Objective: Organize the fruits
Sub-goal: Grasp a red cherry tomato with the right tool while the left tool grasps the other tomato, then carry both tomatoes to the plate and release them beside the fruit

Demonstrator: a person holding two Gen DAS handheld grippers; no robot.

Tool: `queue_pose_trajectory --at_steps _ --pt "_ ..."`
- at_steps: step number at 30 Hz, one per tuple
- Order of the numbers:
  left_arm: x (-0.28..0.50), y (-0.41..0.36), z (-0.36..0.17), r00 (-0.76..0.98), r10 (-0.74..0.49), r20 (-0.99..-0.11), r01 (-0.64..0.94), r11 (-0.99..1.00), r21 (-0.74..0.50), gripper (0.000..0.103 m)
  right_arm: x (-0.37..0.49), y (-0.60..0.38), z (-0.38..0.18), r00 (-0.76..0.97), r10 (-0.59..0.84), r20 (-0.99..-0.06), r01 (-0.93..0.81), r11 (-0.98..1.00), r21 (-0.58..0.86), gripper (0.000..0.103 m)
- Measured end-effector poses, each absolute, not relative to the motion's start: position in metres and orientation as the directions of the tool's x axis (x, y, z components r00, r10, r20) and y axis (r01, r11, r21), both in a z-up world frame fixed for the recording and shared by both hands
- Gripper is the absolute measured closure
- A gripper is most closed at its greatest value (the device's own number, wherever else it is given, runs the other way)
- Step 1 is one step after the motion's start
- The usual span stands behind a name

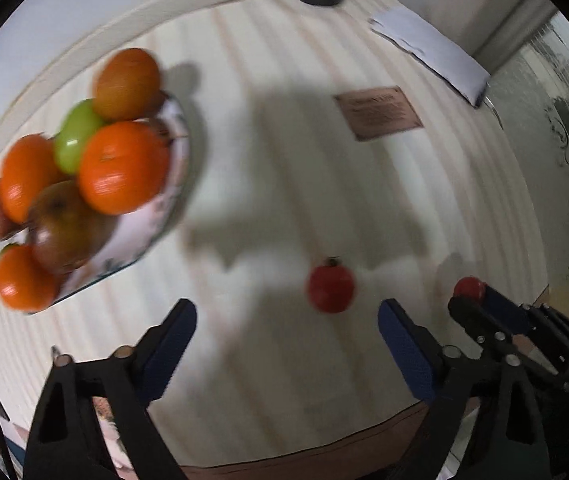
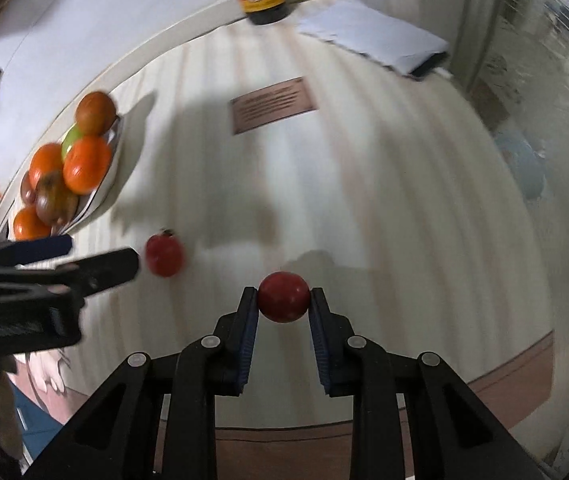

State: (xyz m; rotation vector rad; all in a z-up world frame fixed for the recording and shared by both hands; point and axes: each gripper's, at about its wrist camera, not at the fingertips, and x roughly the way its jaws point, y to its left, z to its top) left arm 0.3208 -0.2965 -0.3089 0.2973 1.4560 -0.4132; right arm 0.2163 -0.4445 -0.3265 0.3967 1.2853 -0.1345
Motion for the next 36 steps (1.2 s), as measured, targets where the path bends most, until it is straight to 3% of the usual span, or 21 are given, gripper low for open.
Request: queue_pose_trajectory --at_steps 5,14,27,36 --pt "0.32 -0.317 -0.325 0.006 -0.102 -0.995 0.48 0.873 -0.086 0.042 0.209 -0.468 -0.329 0.279 0.111 -0.954 0.36 0.909 0.211 0.075" --pt "0.313 -0.33 -0.341 -0.034 -0.082 -0.996 0.494 0.865 -0.088 0.075 0.208 -0.471 -0.333 0.276 0.116 -0.954 0.385 0.896 0.22 0.075" --pt "0.313 -0.299 -0.333 -0.015 -0.141 -0.99 0.445 0.886 -0.133 0.076 0.212 -0.469 -0.316 0.307 0.106 -0.946 0.371 0.901 0.222 0.075" --pt "0.33 -0.245 -0.281 0.051 -0.241 -0.969 0.36 0.91 -0.207 0.076 0.223 -0.446 -0.285 0.367 0.157 -0.917 0.3 0.913 0.277 0.075"
